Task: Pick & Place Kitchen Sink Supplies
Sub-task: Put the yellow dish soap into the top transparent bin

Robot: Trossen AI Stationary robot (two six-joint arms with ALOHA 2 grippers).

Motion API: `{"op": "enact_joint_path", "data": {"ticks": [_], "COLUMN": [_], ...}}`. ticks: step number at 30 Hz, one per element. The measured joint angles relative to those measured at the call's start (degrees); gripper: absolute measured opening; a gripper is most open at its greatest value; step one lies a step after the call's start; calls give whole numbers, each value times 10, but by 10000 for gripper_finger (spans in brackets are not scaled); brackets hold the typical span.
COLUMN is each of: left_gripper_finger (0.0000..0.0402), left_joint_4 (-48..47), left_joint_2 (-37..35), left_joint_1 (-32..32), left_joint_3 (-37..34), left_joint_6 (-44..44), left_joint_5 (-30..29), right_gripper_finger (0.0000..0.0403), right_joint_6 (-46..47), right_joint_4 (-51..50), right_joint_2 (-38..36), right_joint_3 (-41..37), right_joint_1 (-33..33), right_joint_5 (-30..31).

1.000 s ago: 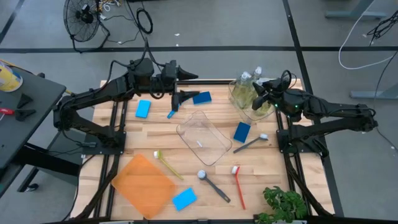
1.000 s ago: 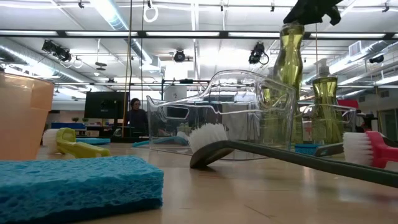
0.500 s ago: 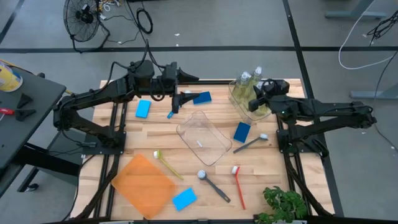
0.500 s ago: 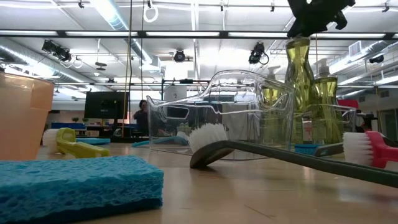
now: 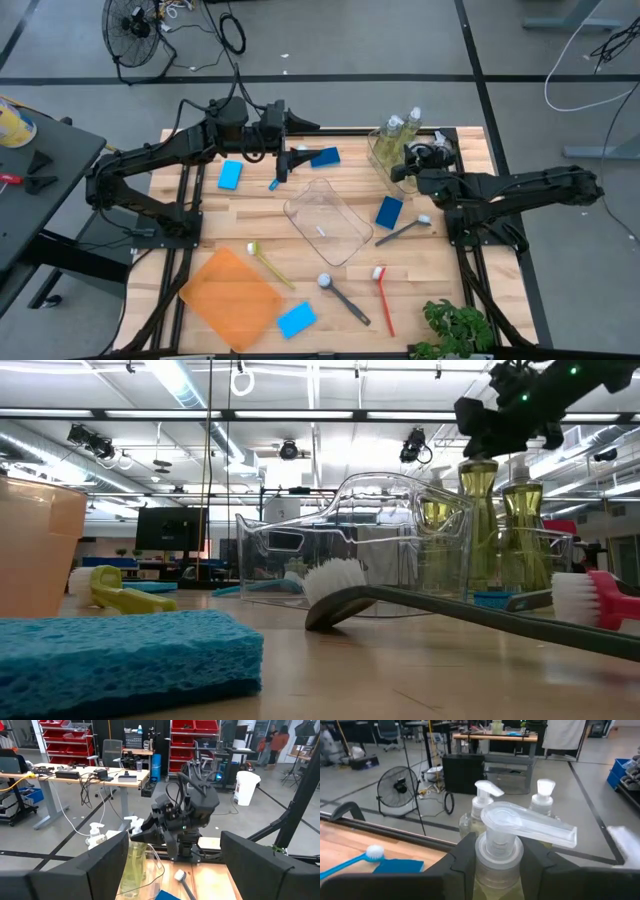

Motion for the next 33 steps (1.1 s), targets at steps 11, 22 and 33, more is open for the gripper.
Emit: {"op": "enact_joint_path", "data": {"ticks": [11,22,33], "left_gripper_finger": [319,319,319], "left_joint_4": [0,0,0], "left_joint_2": [0,0,0], "left_joint_1": [0,0,0], "left_joint_3": [0,0,0], "left_joint_6": [0,0,0], "left_joint_5": [0,0,0], "right_gripper_finger": [102,109,140], "right_joint_6": [-8,-8,-8], "right_joint_4": [41,25,27], "right_joint_2": [0,1,1], "right_joint_3": [-39,-39,-39], "right_joint_1": [0,-32,-43], "right_joint_5": [-2,-53,-79]}}
